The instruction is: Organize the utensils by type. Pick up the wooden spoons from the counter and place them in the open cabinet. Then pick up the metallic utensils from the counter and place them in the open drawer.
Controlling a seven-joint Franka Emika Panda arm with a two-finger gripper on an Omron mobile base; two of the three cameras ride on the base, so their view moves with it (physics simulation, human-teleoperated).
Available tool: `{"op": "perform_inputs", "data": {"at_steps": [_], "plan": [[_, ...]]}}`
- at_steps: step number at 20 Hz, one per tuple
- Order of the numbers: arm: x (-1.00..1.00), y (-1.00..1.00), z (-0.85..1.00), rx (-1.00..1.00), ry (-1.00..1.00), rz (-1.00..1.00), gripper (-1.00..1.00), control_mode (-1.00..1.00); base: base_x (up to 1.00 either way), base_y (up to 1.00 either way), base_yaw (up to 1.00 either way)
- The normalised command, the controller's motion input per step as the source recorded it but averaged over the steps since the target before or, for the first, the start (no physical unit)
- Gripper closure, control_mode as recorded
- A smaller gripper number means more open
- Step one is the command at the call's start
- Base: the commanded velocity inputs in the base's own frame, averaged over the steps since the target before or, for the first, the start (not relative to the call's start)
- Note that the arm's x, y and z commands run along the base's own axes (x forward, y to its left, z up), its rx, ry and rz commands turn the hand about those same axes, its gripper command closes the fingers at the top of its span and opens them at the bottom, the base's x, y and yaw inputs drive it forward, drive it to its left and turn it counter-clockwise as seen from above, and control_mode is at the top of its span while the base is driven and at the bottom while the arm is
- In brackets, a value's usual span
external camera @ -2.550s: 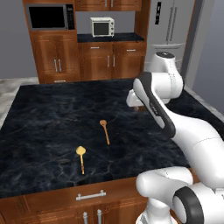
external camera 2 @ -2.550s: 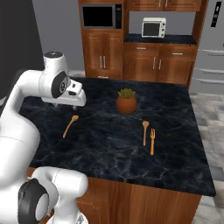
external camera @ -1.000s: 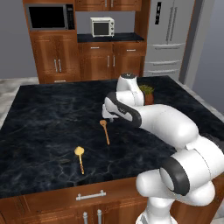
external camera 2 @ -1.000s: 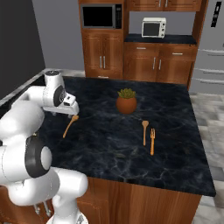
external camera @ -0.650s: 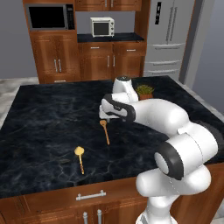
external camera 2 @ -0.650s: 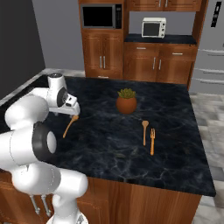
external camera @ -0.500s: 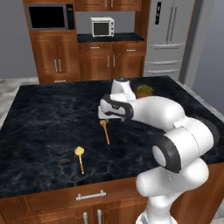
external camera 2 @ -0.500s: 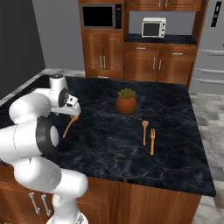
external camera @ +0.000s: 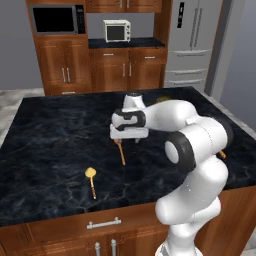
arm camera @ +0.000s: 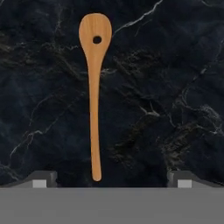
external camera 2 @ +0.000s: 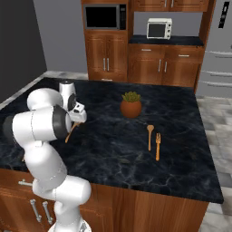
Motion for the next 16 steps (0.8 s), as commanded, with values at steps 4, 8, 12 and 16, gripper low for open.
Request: {"op": "perform_inputs", "data": {"at_steps": [4,8,12,16], "plan": [[0.34,0.14,-0.38,0.0,0.15,-0.02,-1.0,-1.0,0.0,0.0,0.0],[0.38,0.17,-0.34,0.0,0.09,-0.01,-1.0,-1.0,0.0,0.0,0.0],[0.38,0.19,-0.33,0.0,0.04,-0.01,-1.0,-1.0,0.0,0.0,0.0],[0.38,0.18,-0.32,0.0,0.03,-0.02,-1.0,-1.0,0.0,0.0,0.0]]}}
